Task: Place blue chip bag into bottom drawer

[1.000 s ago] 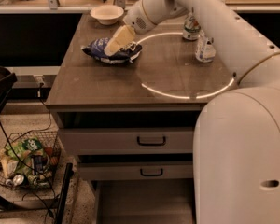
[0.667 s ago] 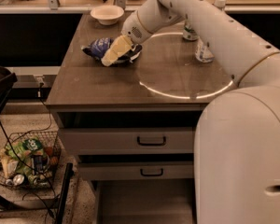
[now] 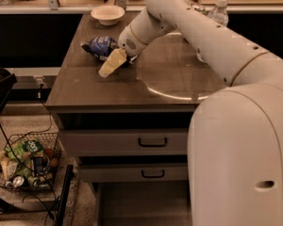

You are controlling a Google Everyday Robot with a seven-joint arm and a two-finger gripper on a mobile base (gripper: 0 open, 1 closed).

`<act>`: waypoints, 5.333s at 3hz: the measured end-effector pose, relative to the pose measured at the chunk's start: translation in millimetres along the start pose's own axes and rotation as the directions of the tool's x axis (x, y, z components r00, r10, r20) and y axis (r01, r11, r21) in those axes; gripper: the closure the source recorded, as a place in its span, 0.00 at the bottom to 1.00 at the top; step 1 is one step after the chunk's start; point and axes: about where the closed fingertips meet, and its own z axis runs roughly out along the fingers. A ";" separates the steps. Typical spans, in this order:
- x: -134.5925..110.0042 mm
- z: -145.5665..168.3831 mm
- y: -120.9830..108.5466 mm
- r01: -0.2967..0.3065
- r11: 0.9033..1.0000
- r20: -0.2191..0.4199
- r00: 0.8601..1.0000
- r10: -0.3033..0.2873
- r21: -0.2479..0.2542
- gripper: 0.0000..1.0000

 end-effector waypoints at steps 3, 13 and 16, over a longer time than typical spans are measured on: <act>-9.0 -8.9 1.3 -0.001 1.000 -0.002 1.000 0.001 -0.001 0.94; -10.1 -9.6 1.8 -0.001 1.000 -0.002 1.000 0.001 -0.002 1.00; -10.2 -9.6 1.8 -0.001 1.000 -0.002 1.000 0.001 -0.002 1.00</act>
Offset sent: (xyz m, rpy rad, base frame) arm -0.0001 0.0006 0.0012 -0.0011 0.0018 0.0000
